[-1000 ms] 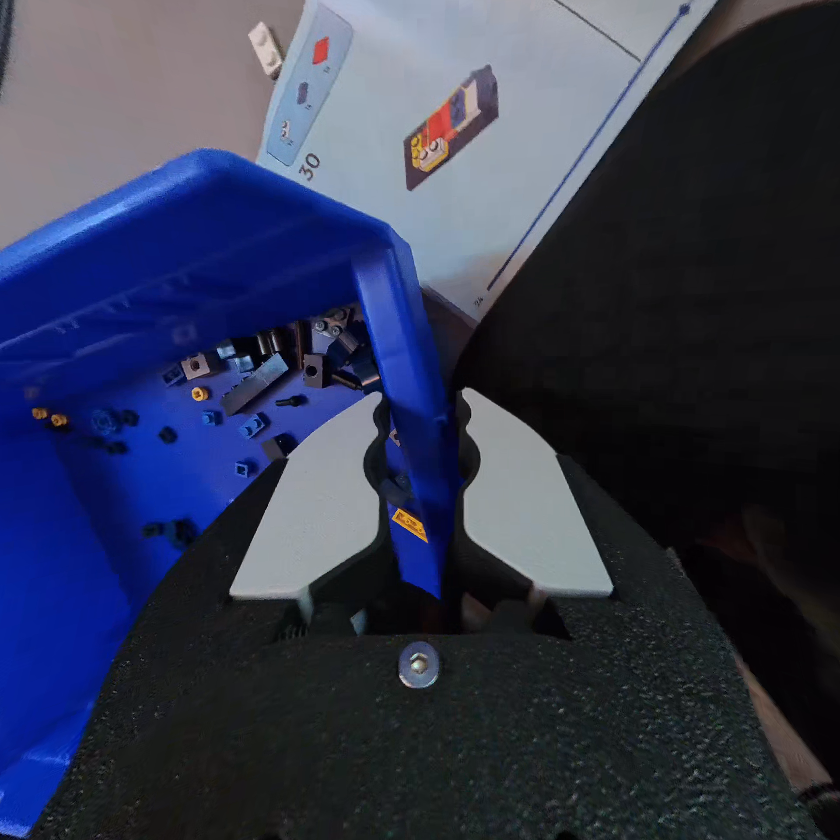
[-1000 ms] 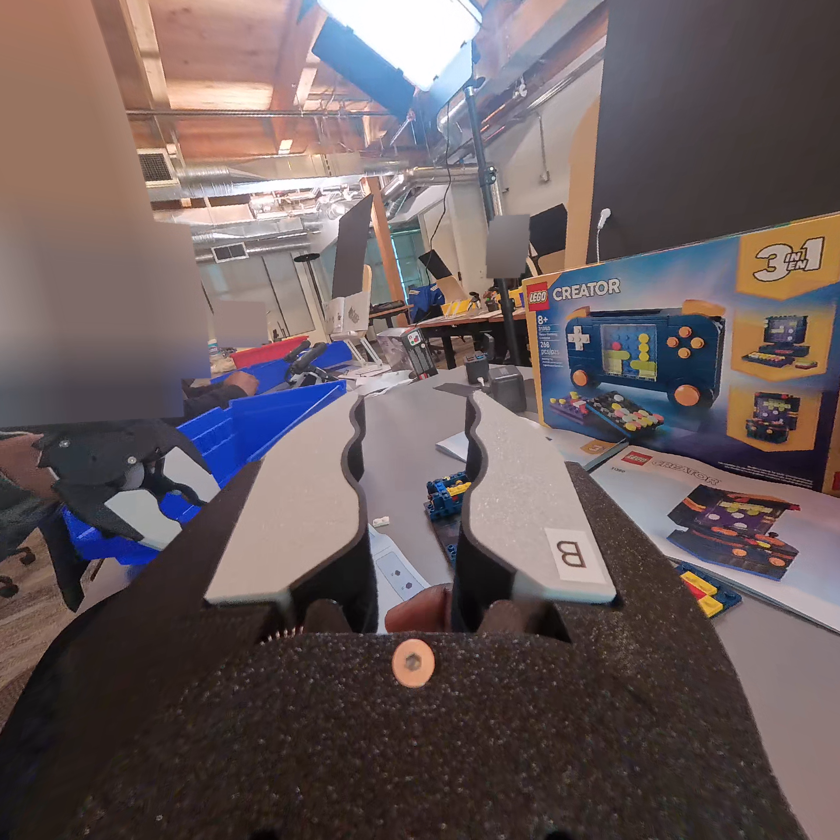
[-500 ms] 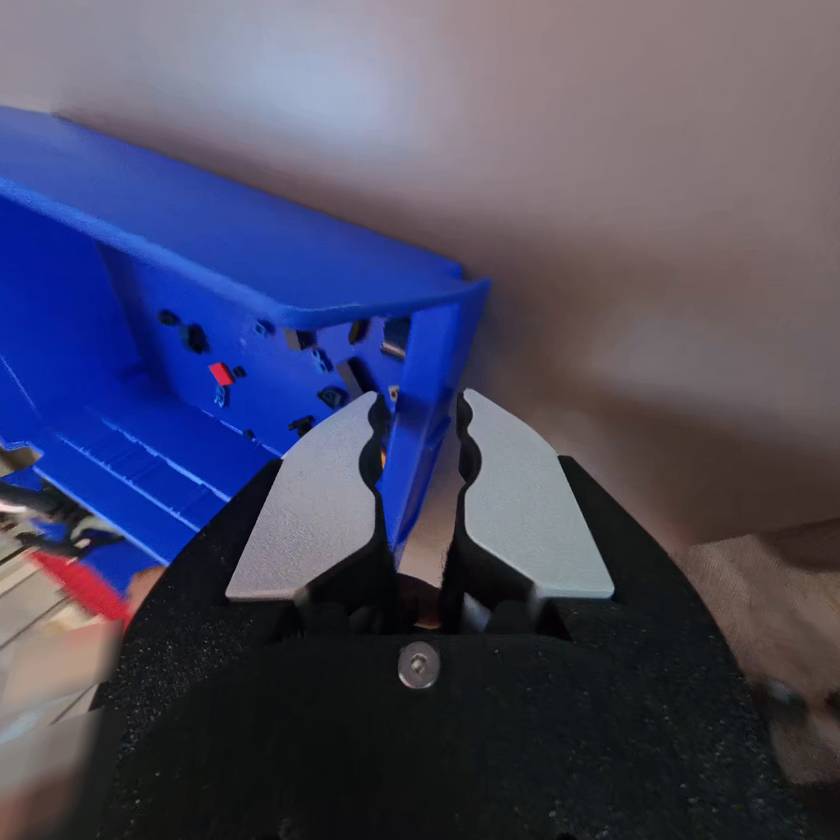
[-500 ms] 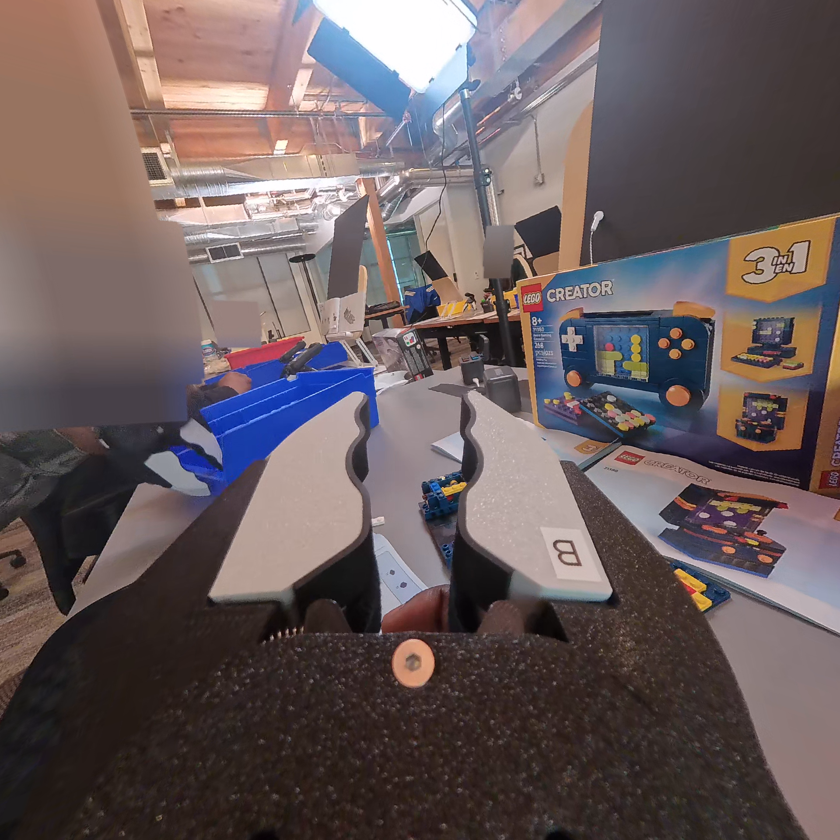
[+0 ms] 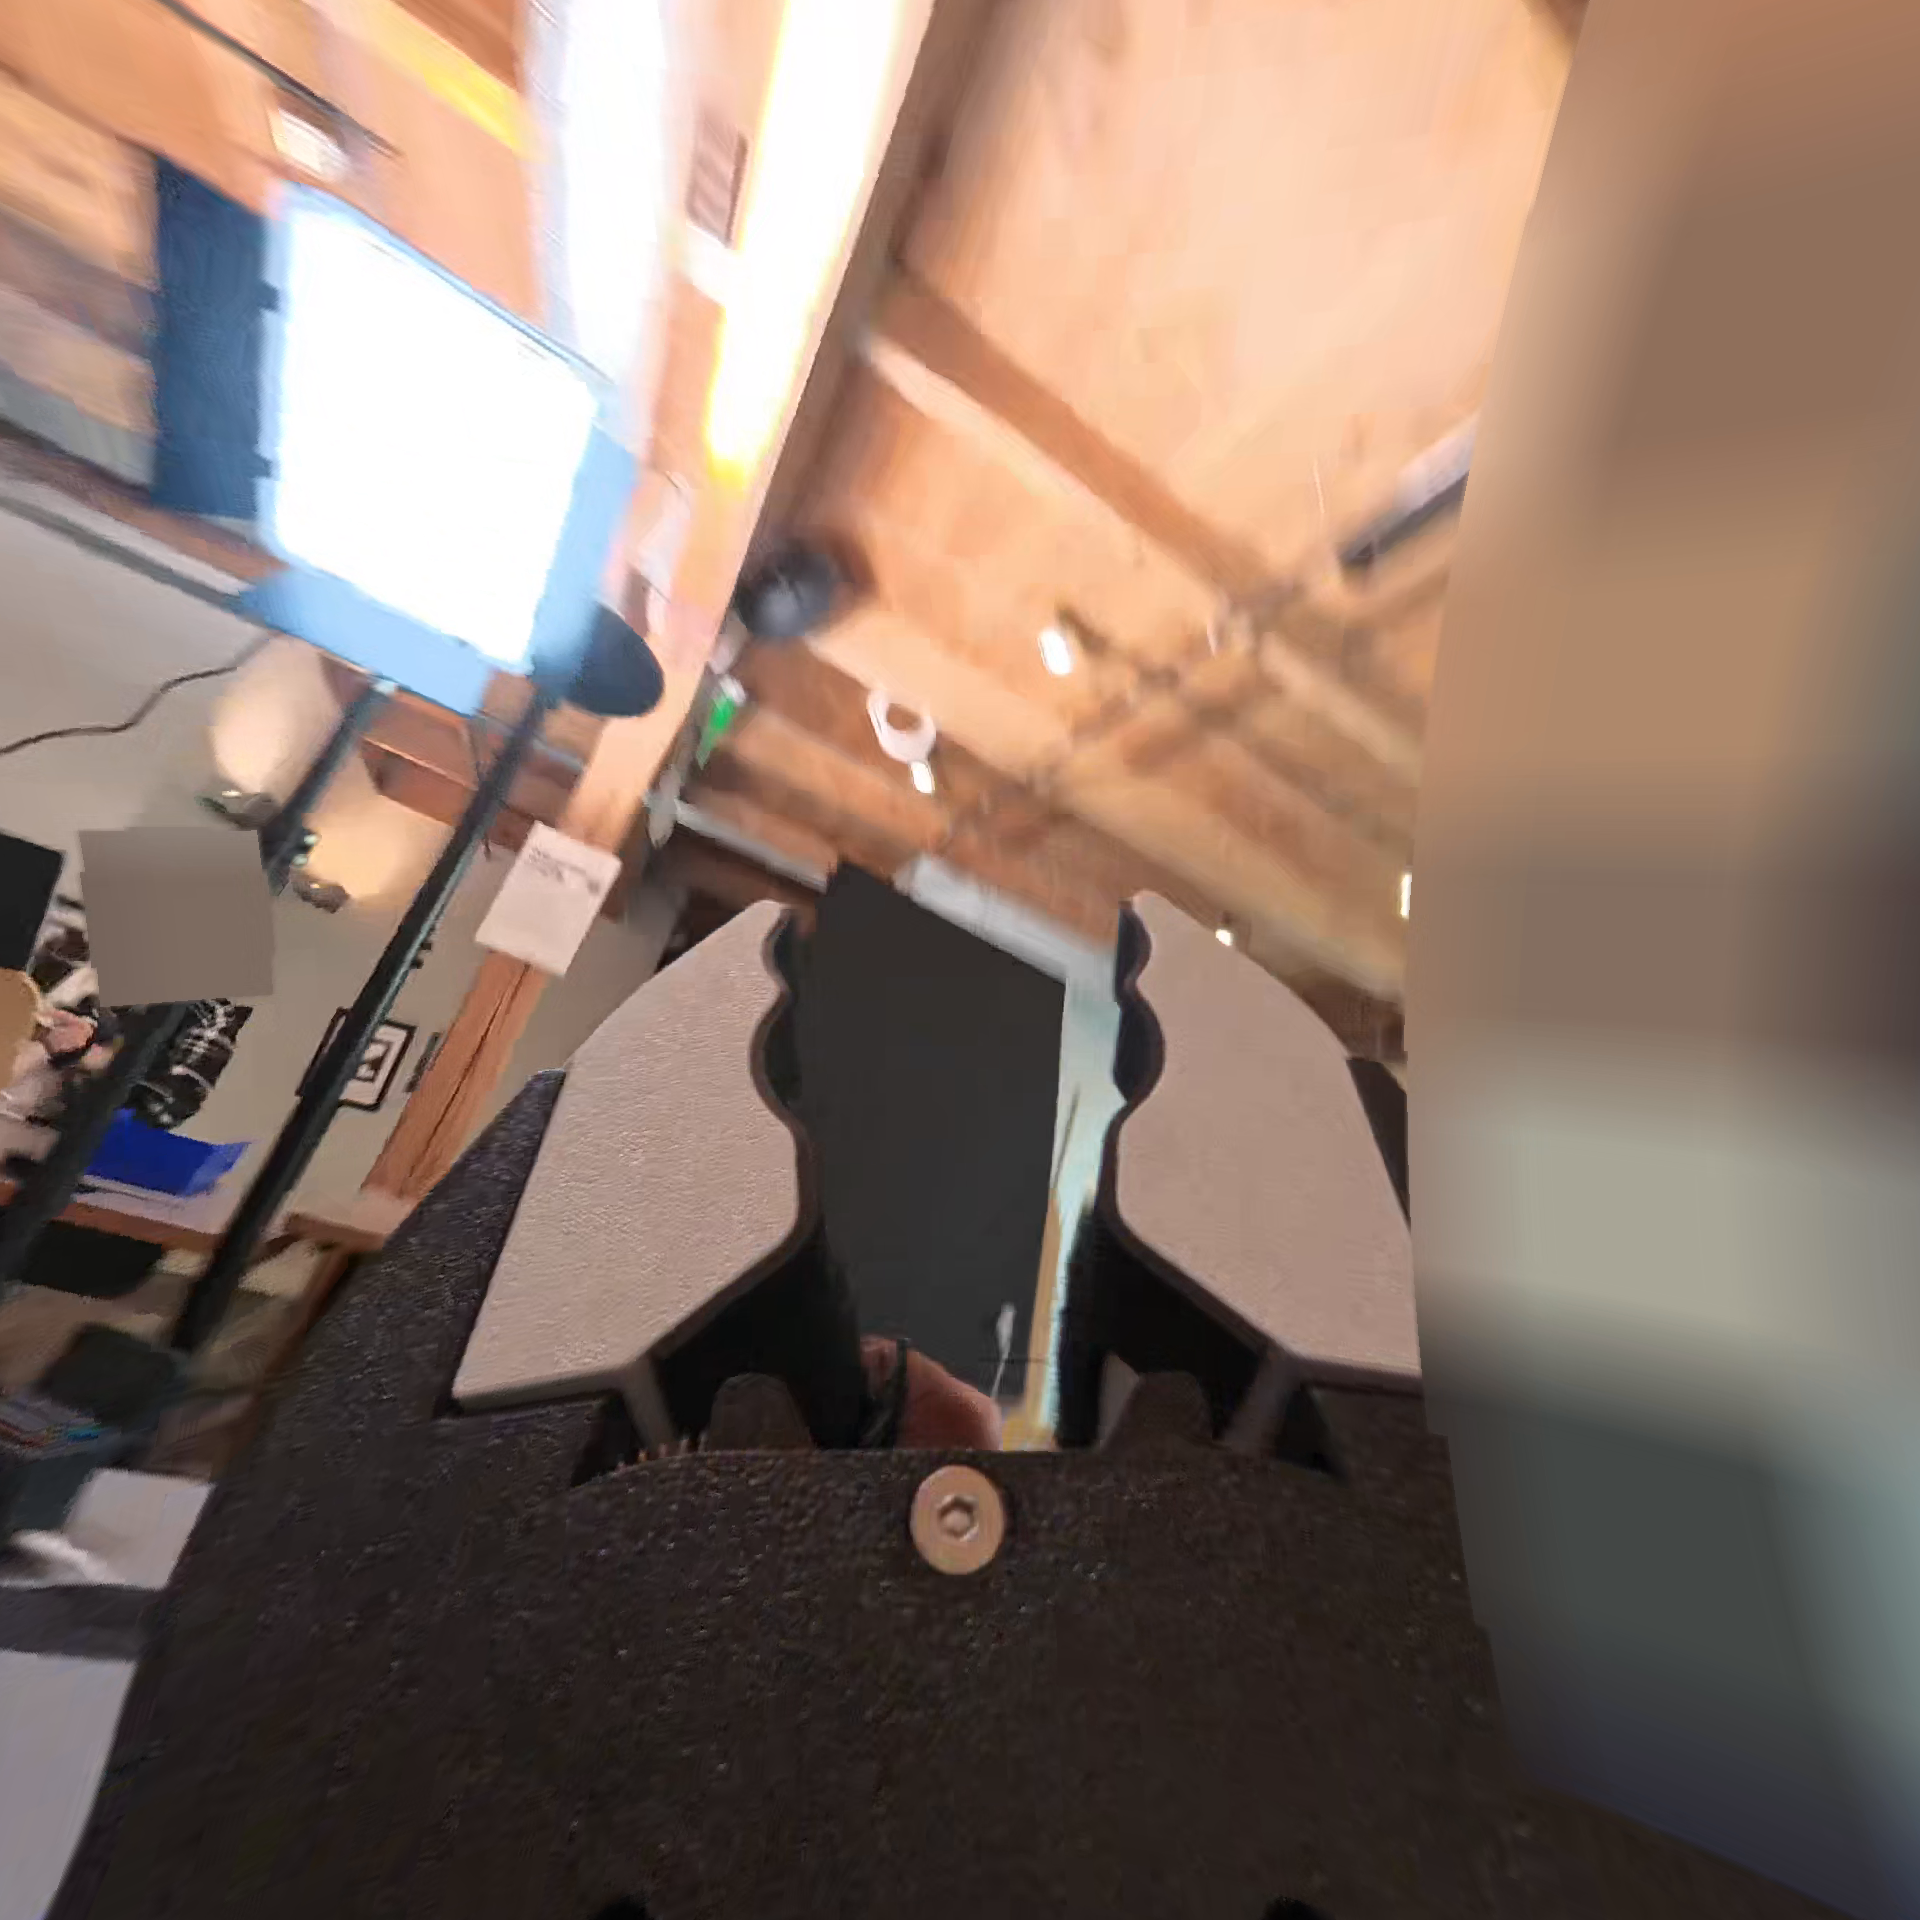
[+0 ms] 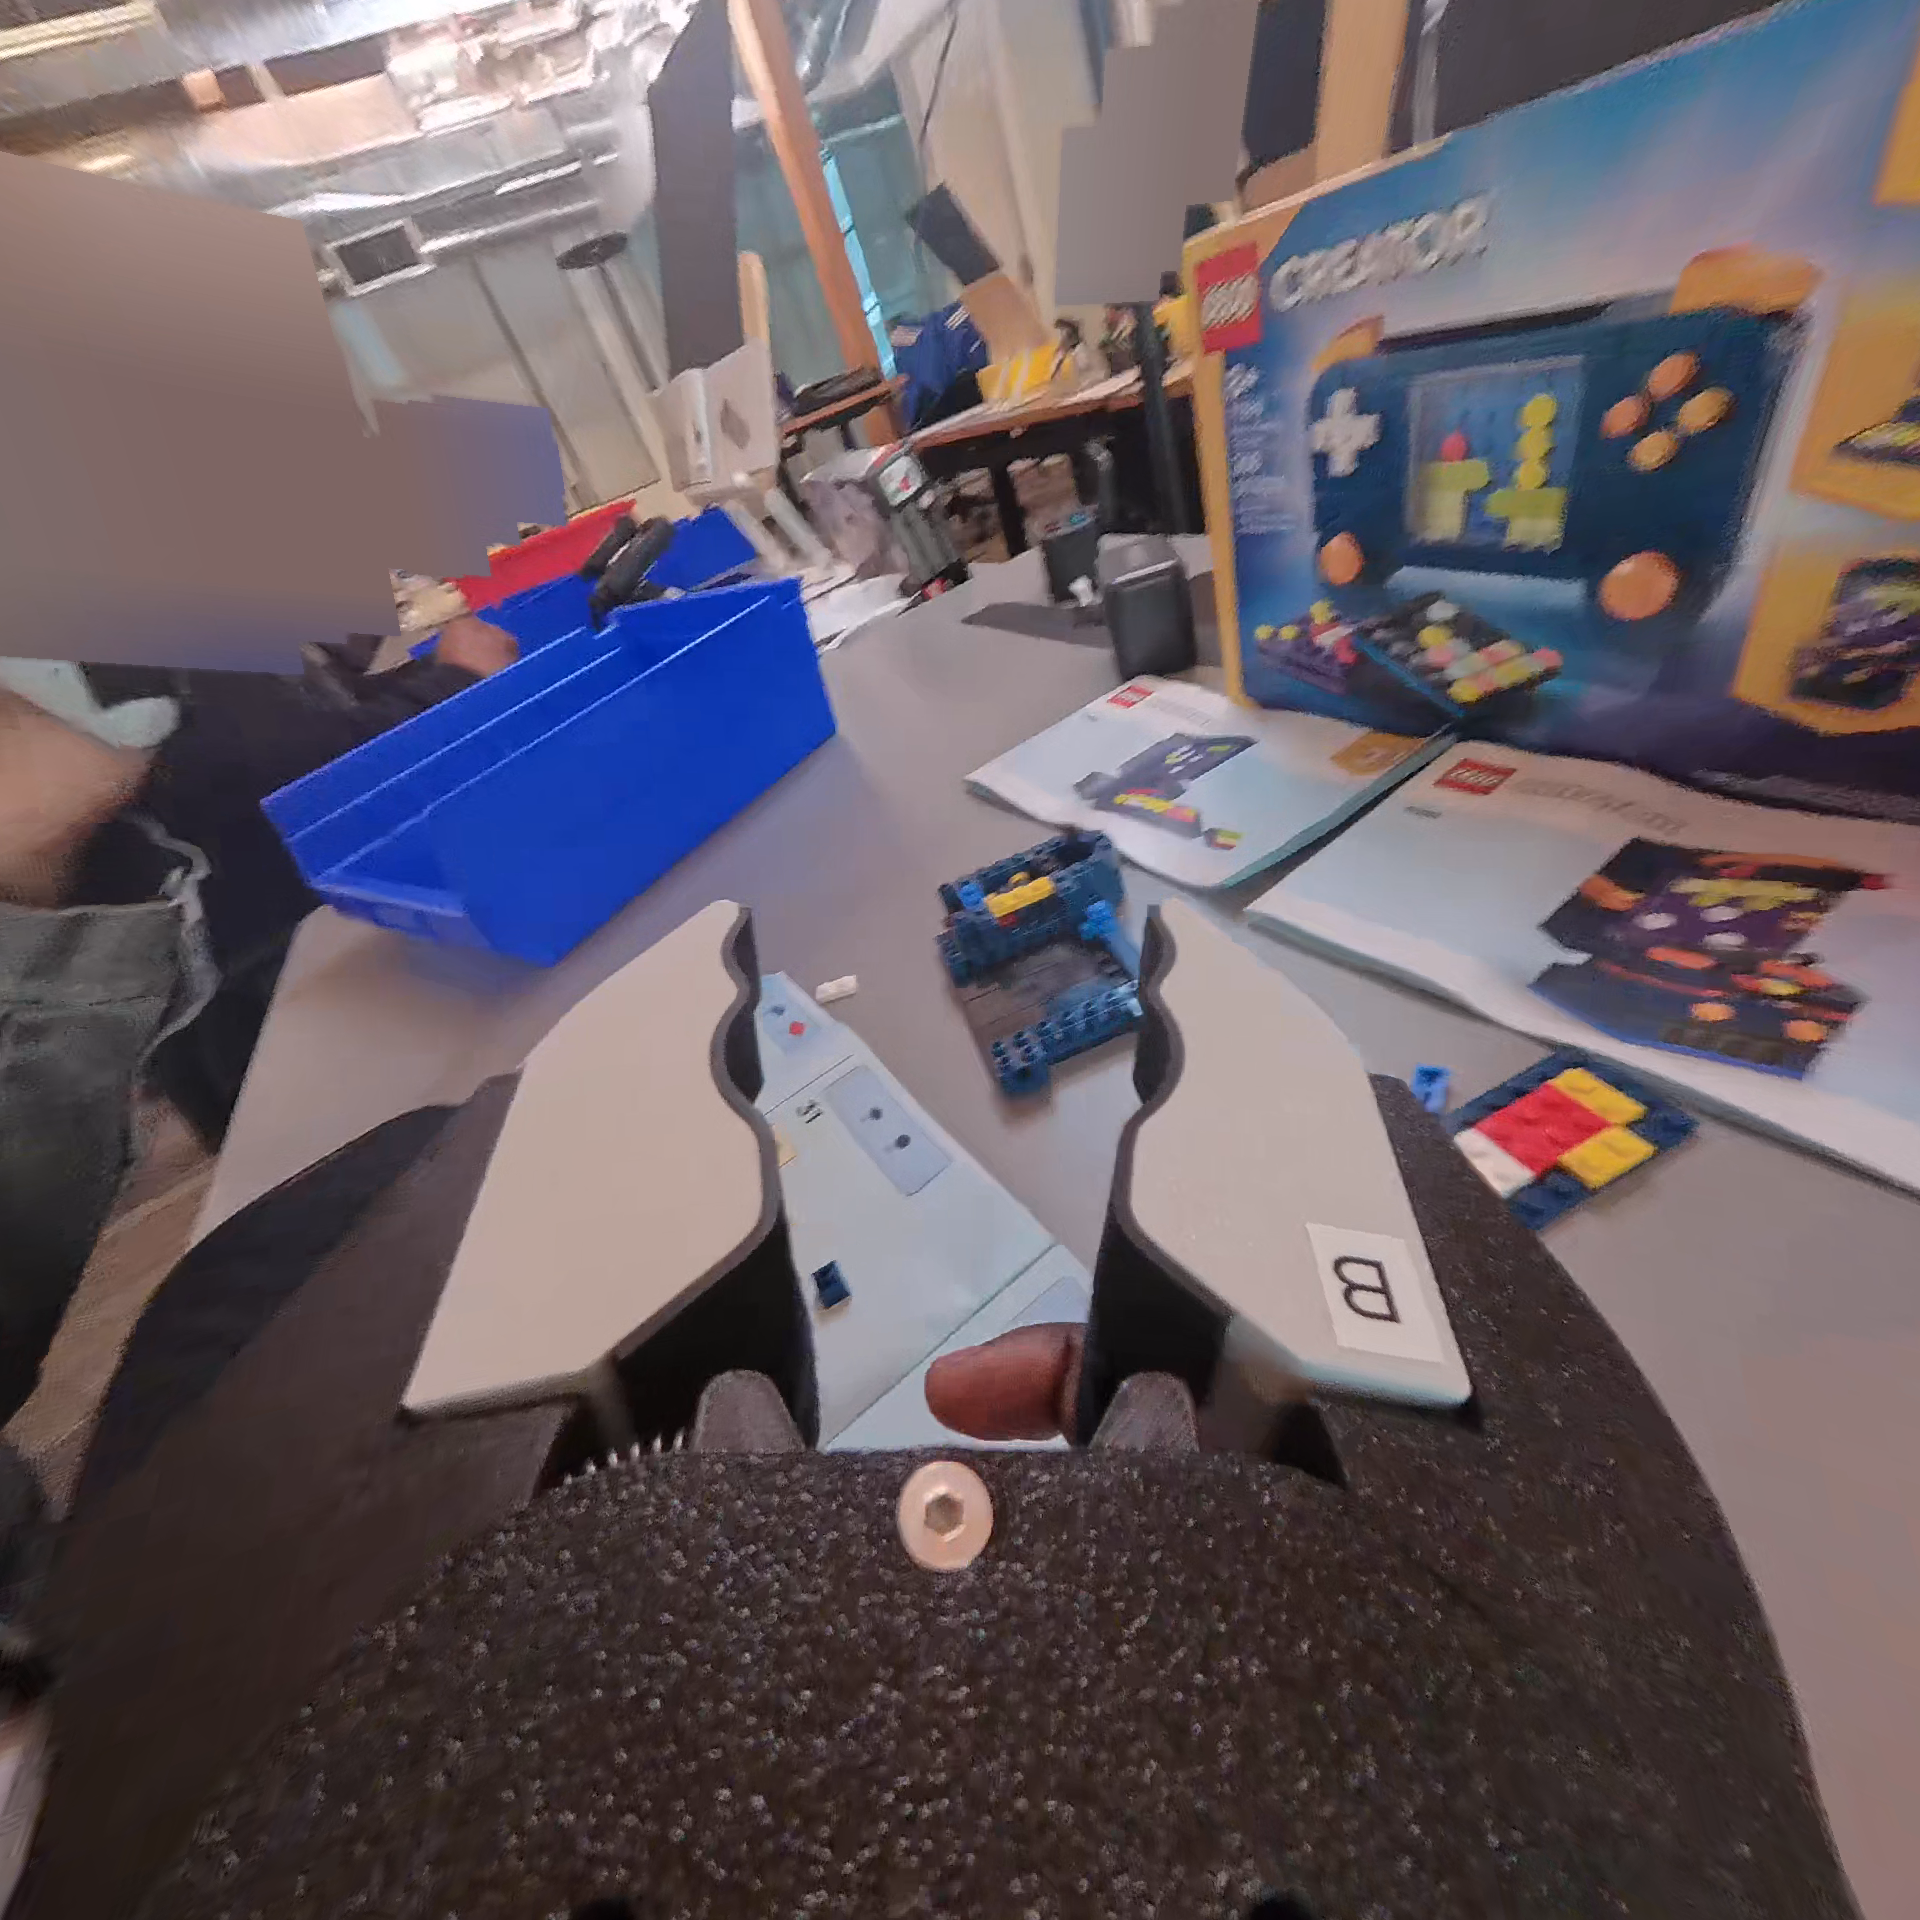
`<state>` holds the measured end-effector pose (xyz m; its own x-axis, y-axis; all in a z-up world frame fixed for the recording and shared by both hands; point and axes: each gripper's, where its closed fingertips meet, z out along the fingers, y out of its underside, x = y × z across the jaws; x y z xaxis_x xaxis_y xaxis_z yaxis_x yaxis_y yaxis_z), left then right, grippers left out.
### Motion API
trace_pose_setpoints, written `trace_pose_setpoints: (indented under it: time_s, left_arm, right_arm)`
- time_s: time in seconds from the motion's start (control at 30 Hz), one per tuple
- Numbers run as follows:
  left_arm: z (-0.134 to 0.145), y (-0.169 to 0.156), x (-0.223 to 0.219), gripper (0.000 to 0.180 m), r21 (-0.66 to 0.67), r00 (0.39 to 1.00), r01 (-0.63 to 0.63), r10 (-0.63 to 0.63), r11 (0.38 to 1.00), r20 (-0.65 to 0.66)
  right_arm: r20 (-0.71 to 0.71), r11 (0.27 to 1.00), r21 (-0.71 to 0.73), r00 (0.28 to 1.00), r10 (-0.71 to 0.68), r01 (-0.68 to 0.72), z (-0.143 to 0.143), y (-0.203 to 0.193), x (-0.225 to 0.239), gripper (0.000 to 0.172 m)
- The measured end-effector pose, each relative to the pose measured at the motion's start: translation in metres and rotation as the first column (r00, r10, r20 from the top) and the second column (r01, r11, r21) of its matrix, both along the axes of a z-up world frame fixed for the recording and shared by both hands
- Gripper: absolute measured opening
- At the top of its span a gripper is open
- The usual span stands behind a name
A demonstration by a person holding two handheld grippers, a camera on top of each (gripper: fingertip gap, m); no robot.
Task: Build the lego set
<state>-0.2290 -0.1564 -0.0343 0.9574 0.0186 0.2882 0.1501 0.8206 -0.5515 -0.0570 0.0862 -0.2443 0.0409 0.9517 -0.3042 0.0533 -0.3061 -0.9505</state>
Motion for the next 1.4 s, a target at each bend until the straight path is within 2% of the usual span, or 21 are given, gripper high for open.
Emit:
trace_pose_setpoints:
  time_s: [0.07, 0.13, 0.27, 0.43, 0.6, 0.77, 1.07, 1.23, 1.4]
  left_arm:
    - [-0.005, -0.013, -0.013, 0.065, 0.153, 0.991, 0.035, -0.054, 0.988, 0.119]
    - [-0.015, -0.011, -0.019, 0.068, 0.190, 0.983, 0.038, -0.071, 0.981, 0.171]
    - [-0.029, -0.005, -0.023, 0.073, 0.160, 0.973, 0.037, -0.072, 0.986, 0.218]
    - [-0.031, -0.015, -0.025, 0.071, 0.141, 0.978, -0.015, -0.015, 0.990, 0.209]
    - [-0.036, -0.017, -0.029, 0.065, 0.128, 0.974, -0.013, -0.017, 0.992, 0.227]
    - [-0.040, -0.016, -0.031, 0.063, 0.131, 0.970, 0.011, -0.042, 0.991, 0.238]
    - [-0.041, -0.015, -0.033, 0.053, 0.094, 0.973, 0.003, -0.025, 0.996, 0.229]
    - [-0.042, -0.015, -0.035, 0.047, 0.084, 0.971, 0.022, -0.042, 0.996, 0.233]
    - [-0.036, -0.032, -0.042, 0.044, 0.075, 0.976, -0.042, 0.025, 0.996, 0.214]
  right_arm:
    - [-0.030, 0.996, 0.019, 0.996, -0.083, 0.084, 0.003, 0.014, 0.005, 0.076]
    - [-0.011, 0.990, 0.005, 0.990, -0.141, 0.141, -0.003, 0.026, 0.009, 0.076]
    - [0.056, 0.985, -0.045, 0.985, -0.163, 0.165, -0.017, 0.035, 0.009, 0.083]
    - [0.051, 0.982, -0.047, 0.983, -0.178, 0.181, -0.017, 0.037, 0.010, 0.078]
    - [0.046, 0.985, -0.043, 0.985, -0.165, 0.167, -0.016, 0.034, 0.009, 0.072]
    - [0.026, 0.985, -0.062, 0.987, -0.158, 0.159, -0.014, 0.034, 0.009, 0.064]
    - [-0.030, 0.974, -0.189, 0.990, -0.137, 0.129, -0.010, 0.035, 0.012, 0.050]
    - [-0.099, 0.962, -0.216, 0.977, -0.191, 0.166, 0.000, 0.045, 0.021, 0.038]
    - [-0.121, 0.954, -0.252, 0.973, -0.198, 0.163, 0.002, 0.048, 0.023, 0.037]
